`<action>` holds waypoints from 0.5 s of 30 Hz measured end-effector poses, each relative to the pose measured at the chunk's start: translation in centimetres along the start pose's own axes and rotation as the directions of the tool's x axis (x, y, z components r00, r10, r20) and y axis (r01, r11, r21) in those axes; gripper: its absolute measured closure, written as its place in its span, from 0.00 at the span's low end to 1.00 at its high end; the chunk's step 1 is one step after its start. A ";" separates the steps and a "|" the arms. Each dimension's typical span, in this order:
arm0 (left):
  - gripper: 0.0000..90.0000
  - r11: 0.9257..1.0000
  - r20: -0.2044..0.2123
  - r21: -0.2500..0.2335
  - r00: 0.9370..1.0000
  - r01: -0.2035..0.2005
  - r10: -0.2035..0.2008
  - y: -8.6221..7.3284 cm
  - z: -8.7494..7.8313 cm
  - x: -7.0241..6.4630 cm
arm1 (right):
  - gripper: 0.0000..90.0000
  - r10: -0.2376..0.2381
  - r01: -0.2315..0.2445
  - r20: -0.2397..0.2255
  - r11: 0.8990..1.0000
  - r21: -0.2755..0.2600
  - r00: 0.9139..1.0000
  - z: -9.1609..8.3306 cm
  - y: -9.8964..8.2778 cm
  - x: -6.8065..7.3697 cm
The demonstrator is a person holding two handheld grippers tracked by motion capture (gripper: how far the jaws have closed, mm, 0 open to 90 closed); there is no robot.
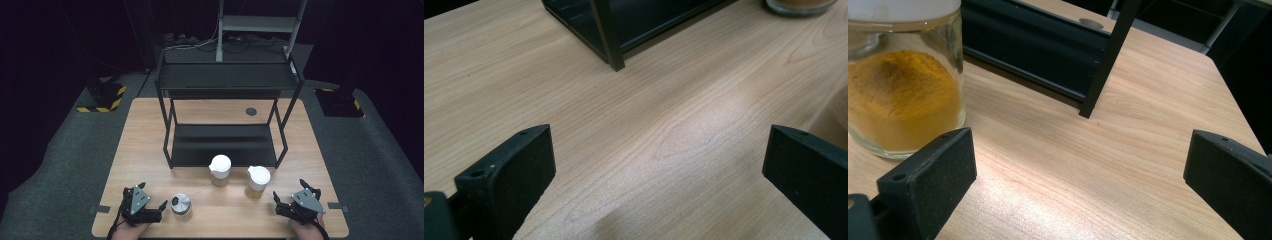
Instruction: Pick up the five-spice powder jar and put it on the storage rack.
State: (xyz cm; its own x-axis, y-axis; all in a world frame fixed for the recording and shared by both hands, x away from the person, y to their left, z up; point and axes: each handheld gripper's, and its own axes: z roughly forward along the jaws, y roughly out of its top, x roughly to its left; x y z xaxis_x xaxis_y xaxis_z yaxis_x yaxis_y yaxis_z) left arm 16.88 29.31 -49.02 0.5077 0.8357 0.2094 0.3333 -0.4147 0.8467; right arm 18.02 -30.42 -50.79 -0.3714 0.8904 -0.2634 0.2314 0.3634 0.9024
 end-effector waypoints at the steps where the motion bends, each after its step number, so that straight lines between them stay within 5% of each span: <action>1: 0.01 1.000 -0.002 0.005 1.000 -0.011 0.011 0.1 0.0 -0.1 | 0.00 -0.002 0.002 0.001 1.000 0.004 1.000 0.0 0.1 0.0; 15: 0.01 1.000 0.011 -0.018 1.000 -0.019 0.019 -0.3 -0.1 0.0 | 0.00 -0.008 0.008 -0.005 1.000 0.015 1.000 0.1 0.3 0.0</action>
State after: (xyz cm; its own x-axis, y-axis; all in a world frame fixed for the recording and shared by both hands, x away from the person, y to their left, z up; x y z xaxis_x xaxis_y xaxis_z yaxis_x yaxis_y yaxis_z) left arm 16.65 29.47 -49.21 0.5226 0.8236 0.2205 0.3087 -0.4239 0.8515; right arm 18.21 -30.31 -50.59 -0.3777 0.8860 -0.2689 0.2419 0.3747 0.8950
